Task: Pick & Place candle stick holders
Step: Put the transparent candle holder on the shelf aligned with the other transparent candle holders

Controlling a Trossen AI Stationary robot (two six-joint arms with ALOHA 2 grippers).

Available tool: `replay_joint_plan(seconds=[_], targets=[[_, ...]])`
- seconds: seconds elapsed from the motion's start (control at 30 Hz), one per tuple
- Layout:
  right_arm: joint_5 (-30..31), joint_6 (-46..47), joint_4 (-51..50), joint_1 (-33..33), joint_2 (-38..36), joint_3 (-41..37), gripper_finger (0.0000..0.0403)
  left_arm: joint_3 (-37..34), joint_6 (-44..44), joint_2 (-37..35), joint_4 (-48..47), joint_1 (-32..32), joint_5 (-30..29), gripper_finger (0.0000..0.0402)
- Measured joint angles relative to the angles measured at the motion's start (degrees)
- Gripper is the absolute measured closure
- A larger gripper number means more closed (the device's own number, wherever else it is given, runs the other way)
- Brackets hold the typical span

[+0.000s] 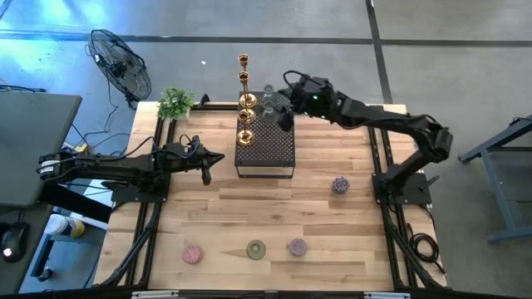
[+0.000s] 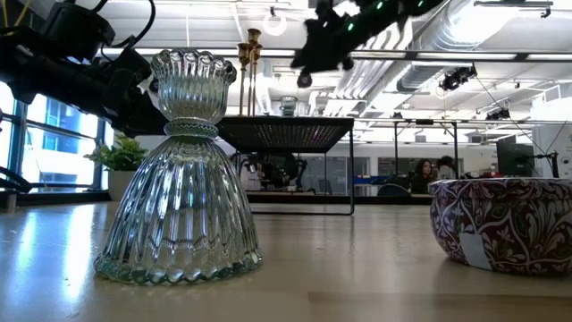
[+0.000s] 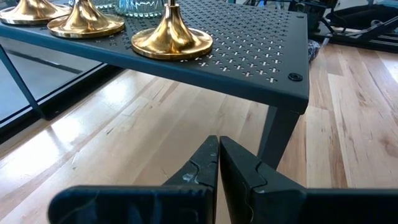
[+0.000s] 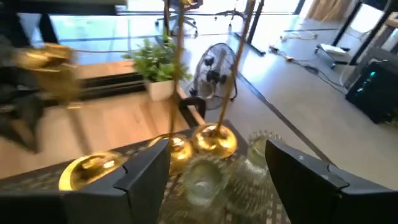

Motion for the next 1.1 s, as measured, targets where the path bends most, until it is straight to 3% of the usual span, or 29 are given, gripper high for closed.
replay_joint_plan(seconds=[0.17,0.37,0.43,0.6,0.83,0.97,1.1], targets=[[1.72,1.64,-8.03,6.37,-5.99,-2.45,0.0201,0.0,0.0,-0.02,-0.25,0.01,0.0,0.0392],[5.01,7.17,-1.89,21.52,-9.88,-17.81,0.0359,0.0,0.0,0.0,-1.28,0.02,-0.02,0.0392],[7.75,10.07,1.13,27.05,-10.1,-21.59,0.0391,0.0,0.01,-0.01,-1.25,0.01,-0.01,0.0392],[13.67,19.25,0.68,38.71,-6.32,-23.59,0.0374,0.0,0.0,-0.02,-1.27,0.02,0.0,0.0392],[8.31,20.51,5.06,45.5,3.34,-18.08,0.0377,0.0,0.0,0.0,-1.57,0.02,-0.01,0.0392],[2.56,18.94,0.23,46.44,9.97,-10.22,0.0326,0.0,0.0,-0.02,-1.93,0.02,0.0,0.0392],[2.05,14.32,-6.34,47.13,14.87,-2.38,0.0247,0.0,0.01,0.0,-2.7,0.02,-0.01,0.0392]])
